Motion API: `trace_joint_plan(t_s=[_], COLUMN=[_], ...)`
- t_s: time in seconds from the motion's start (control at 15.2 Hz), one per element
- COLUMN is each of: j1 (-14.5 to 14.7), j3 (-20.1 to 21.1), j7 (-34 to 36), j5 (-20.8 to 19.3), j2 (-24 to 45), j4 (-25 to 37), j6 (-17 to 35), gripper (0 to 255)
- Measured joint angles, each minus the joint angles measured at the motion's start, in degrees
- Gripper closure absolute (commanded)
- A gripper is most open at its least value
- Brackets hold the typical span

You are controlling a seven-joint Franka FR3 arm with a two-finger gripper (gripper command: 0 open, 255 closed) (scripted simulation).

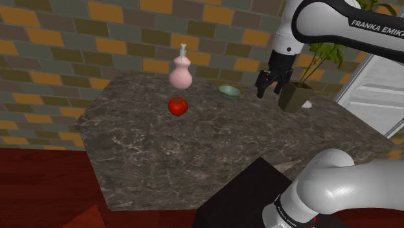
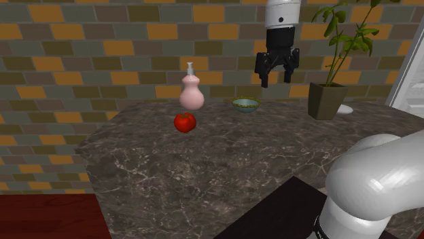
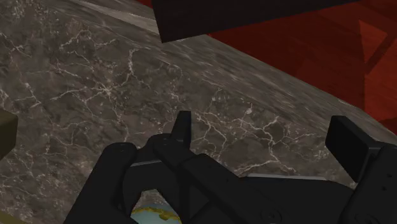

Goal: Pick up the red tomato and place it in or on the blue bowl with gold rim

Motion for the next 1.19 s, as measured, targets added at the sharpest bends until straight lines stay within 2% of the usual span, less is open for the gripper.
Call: trace_joint_plan(t_s=[0.2,0.66,0.92,1.19], j1=[0.66,3.25,3.66,2.52], j3=[1.23,7.97,12.44,16.92], j7=[0.00,1.27,3.89,7.91], j5=[-0.95,-7.78,-13.47,-21.59], j2=[1.01,6.34,11.56,17.80], j4=[-1.09,-6.59,-8.06,-8.67], j6=[3.07,19.46,28.77,37.57], gripper=[0,0,0,0])
